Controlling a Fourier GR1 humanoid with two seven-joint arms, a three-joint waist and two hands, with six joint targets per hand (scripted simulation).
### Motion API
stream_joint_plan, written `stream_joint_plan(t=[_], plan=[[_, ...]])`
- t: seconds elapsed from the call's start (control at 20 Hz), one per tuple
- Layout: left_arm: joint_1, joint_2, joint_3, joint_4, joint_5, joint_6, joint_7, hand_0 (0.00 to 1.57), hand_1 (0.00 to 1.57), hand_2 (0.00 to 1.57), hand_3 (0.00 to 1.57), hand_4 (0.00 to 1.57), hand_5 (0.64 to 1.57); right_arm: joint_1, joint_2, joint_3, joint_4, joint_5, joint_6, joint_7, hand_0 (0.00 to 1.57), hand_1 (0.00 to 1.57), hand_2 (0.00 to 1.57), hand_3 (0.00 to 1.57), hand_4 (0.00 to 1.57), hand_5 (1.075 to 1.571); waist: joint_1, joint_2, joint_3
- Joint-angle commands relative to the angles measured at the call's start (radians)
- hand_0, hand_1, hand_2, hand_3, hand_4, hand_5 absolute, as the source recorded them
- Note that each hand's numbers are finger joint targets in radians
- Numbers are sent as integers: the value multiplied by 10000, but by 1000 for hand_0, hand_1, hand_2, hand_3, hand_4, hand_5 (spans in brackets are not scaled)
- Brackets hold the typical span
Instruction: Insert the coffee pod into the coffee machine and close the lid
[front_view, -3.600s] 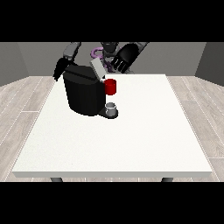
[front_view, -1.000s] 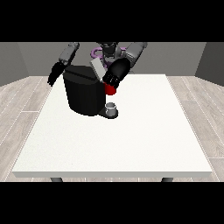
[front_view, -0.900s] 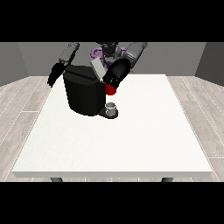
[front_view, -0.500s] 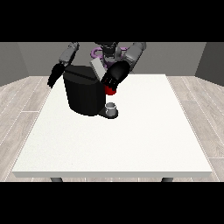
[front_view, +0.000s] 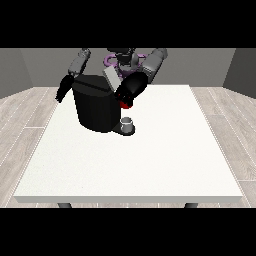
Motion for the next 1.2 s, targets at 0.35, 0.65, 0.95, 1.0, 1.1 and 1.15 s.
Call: stream_joint_plan(t=[0.35,0.65,0.95,1.0,1.1,1.15], plan=[[239,-154,-207,71,-526,579,227,0,0,623,490,0,1571,128,-216,-113,284,132,7,208,0,0,0,0,152,1571,139,-447,-14],[-241,290,-113,45,-598,380,16,0,0,481,381,0,1571,-180,-184,-458,541,-274,91,-358,0,0,0,0,153,1571,218,14,-10],[736,-929,-258,27,-453,309,602,0,0,0,151,0,1571,692,499,-172,916,-22,-464,-148,0,0,0,0,0,1571,1049,-1425,-10],[877,-839,-238,-40,-397,174,454,0,0,0,60,0,1571,721,-197,-618,1070,-345,93,-162,0,0,0,0,0,1571,1110,-1616,-10],[1462,-969,-207,30,-261,-54,452,0,0,0,52,0,1571,1729,109,-358,1151,-257,58,-292,0,0,0,0,0,1571,1322,-2439,-12],[1831,-1200,-114,41,-157,222,418,0,0,0,0,0,1571,1882,111,-346,1087,-337,165,-746,0,0,0,0,0,1571,1359,-2342,-13]])
